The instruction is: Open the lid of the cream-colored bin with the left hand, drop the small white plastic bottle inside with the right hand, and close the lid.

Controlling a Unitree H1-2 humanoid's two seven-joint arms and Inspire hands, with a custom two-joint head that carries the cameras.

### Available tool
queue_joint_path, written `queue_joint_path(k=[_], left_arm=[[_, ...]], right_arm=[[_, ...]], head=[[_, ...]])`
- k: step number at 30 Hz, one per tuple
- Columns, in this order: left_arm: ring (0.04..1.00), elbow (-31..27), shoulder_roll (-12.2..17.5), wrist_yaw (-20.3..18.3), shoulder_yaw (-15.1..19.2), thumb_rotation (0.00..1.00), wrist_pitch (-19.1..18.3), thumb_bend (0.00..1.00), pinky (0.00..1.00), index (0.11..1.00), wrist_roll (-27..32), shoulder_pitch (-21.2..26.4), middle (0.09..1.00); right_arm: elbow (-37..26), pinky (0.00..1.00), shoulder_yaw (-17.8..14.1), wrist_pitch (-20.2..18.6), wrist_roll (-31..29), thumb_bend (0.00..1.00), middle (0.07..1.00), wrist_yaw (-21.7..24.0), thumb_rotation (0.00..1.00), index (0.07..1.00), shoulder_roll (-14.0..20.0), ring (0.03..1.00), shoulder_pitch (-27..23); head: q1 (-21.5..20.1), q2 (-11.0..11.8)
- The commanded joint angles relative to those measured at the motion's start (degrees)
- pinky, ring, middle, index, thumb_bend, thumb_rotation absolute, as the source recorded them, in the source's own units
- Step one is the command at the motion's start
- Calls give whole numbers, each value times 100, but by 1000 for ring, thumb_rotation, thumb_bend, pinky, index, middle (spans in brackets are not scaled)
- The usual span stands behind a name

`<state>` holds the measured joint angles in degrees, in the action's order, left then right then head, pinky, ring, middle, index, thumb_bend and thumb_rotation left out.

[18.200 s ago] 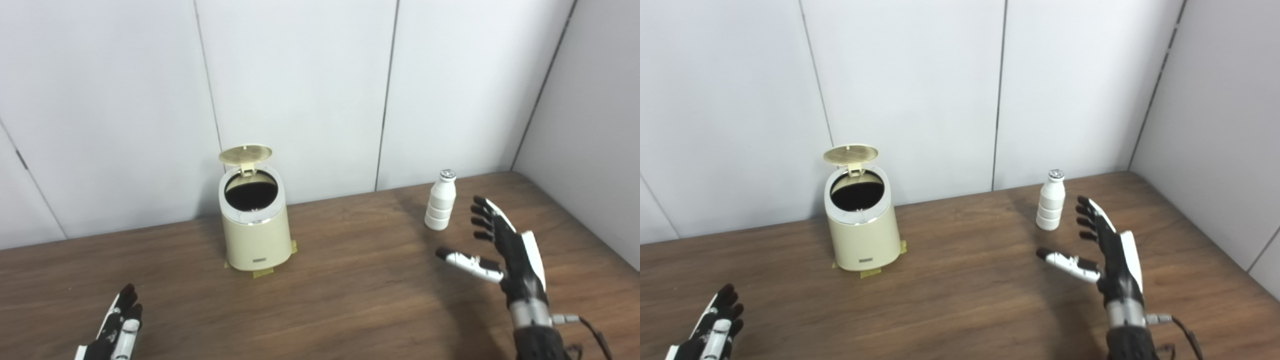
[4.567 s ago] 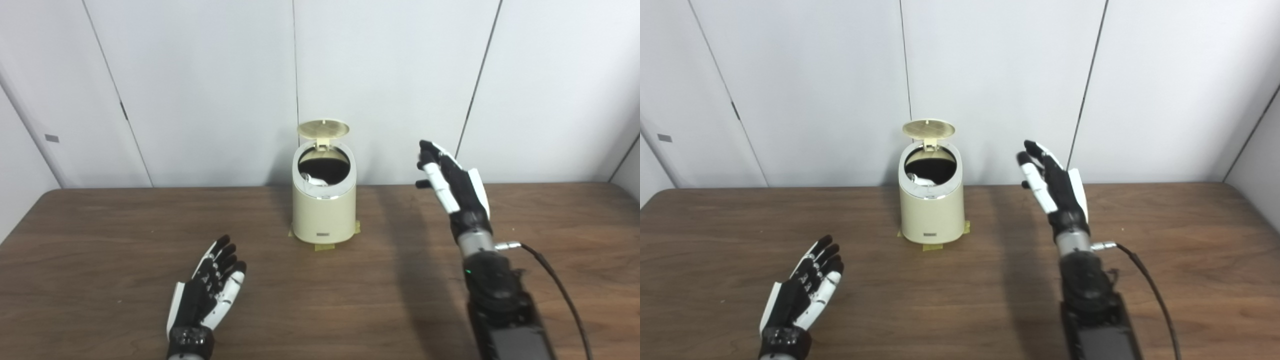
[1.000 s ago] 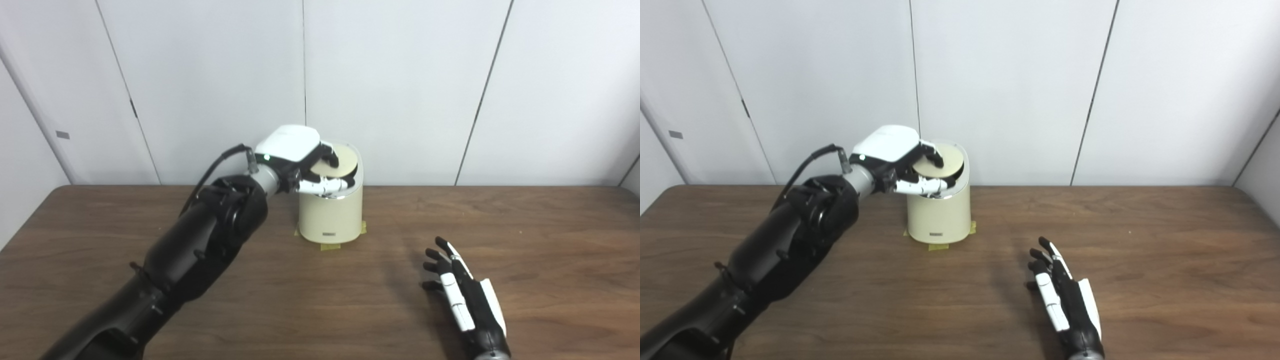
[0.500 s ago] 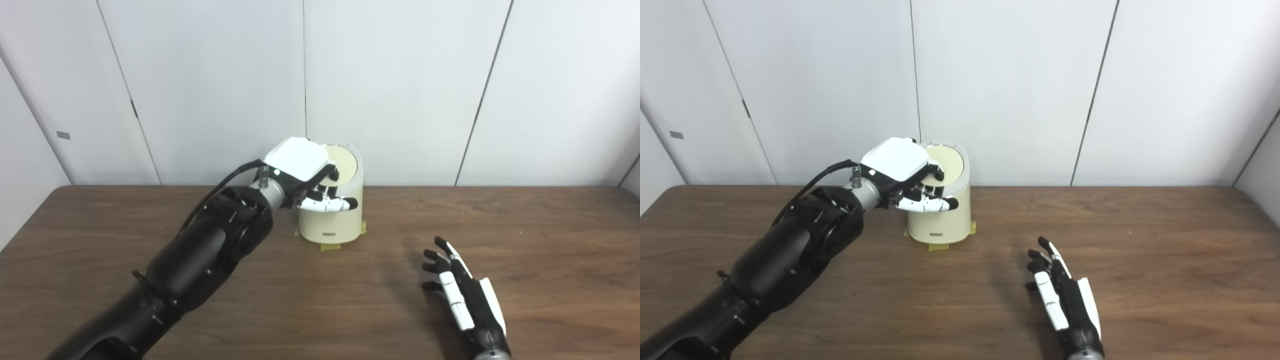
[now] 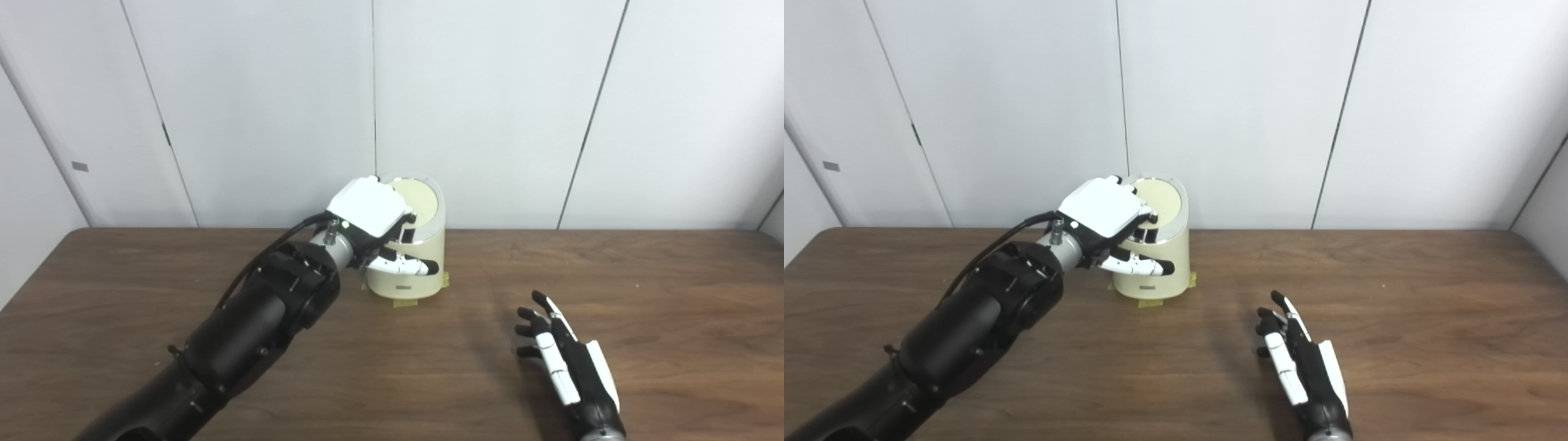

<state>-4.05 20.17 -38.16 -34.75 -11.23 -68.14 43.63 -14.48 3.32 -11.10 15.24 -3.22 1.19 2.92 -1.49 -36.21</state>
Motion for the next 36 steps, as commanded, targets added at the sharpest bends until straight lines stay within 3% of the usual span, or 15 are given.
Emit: queue_joint_path(k=[1, 15, 18, 21, 26, 30, 33, 36], left_arm=[[949, 107, 52, -493, -64, 996, 77, 632, 1000, 847, -1, -105, 883], [904, -550, -9, -725, 755, 913, 52, 614, 979, 834, 575, 43, 849], [912, -768, -13, -910, 1012, 928, -83, 593, 976, 843, 785, 121, 858], [905, -1017, -17, -1041, 1283, 929, -245, 593, 912, 843, 954, 136, 857], [891, -1271, -87, -881, 1749, 881, -480, 597, 844, 831, 1273, -52, 845], [871, -1541, -230, -455, 2285, 825, -718, 582, 748, 828, 1687, -432, 850], [885, -1778, -422, -163, 2681, 791, -951, 522, 782, 847, 2123, -808, 869], [877, -2066, -772, 111, 3219, 735, -1301, 436, 795, 859, 2927, -1322, 880]], right_arm=[[-218, 665, -9, 58, 26, 437, 839, -15, 1000, 940, -4, 792, -120], [-228, 652, -21, -3, 10, 444, 835, -6, 1000, 933, 3, 793, -154], [-203, 656, -23, -7, 19, 448, 835, -11, 1000, 933, 8, 790, -172], [-178, 658, -22, -10, 32, 473, 832, -21, 1000, 930, 4, 789, -194], [-151, 661, -16, -39, 52, 480, 833, -26, 1000, 931, 0, 779, -227], [-111, 655, -1, -11, 105, 468, 828, -38, 1000, 927, 15, 779, -252], [-74, 654, -5, 28, 99, 468, 827, -40, 1000, 923, 16, 780, -268], [-54, 655, -4, 46, 107, 466, 824, -38, 1000, 922, 22, 773, -291]], head=[[-12, -17], [-39, -40], [-33, -37], [-38, -31], [-35, -12], [-28, -4], [-15, 7], [-6, 21]])
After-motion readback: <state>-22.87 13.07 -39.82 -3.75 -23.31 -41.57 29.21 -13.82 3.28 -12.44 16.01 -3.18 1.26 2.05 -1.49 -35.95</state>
